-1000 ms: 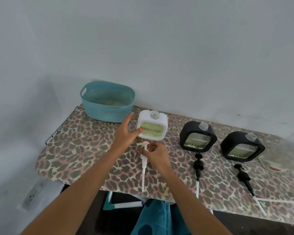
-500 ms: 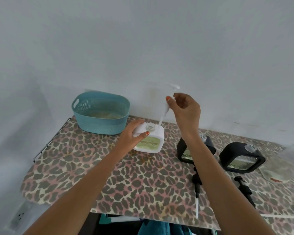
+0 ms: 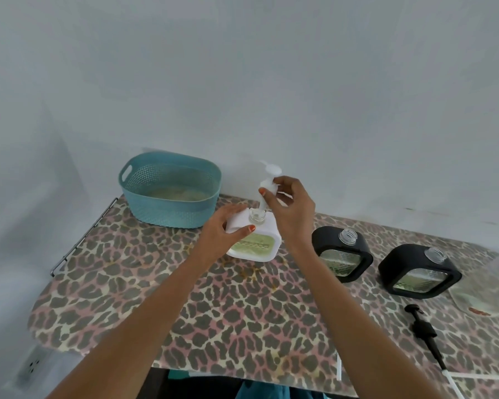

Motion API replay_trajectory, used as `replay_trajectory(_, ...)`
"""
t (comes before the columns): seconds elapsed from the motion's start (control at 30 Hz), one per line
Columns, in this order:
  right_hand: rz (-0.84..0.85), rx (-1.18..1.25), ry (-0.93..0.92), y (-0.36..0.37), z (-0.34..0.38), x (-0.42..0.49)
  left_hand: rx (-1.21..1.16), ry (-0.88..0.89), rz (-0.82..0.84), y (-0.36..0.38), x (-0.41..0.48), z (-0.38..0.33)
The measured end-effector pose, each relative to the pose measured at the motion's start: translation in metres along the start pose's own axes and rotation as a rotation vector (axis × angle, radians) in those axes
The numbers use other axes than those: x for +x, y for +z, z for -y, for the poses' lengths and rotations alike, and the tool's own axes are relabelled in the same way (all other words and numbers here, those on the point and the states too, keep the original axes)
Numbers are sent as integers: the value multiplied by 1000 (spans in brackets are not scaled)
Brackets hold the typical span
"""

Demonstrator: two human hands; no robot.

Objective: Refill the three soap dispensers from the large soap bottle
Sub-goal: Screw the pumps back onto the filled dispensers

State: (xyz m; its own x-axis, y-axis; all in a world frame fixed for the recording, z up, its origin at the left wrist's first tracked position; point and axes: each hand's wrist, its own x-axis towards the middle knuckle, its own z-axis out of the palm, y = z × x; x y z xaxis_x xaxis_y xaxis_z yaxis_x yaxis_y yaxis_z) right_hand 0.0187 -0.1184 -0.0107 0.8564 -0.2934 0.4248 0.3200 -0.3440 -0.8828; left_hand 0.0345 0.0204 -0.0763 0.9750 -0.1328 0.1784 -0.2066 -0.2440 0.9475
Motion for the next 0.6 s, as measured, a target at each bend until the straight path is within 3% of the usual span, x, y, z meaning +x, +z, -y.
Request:
replay_trajectory(0.23,114,-71,37,9,-31,-20,-30,-11,-3,-1,0,-2)
replay_trajectory(0.47,76,-29,118,13,-36,-24,-11,-12,-5,-1,1,0)
replay_trajectory(0.6,177,-75,150,9,-35,-18,-11,-22,-4,-1,2,2)
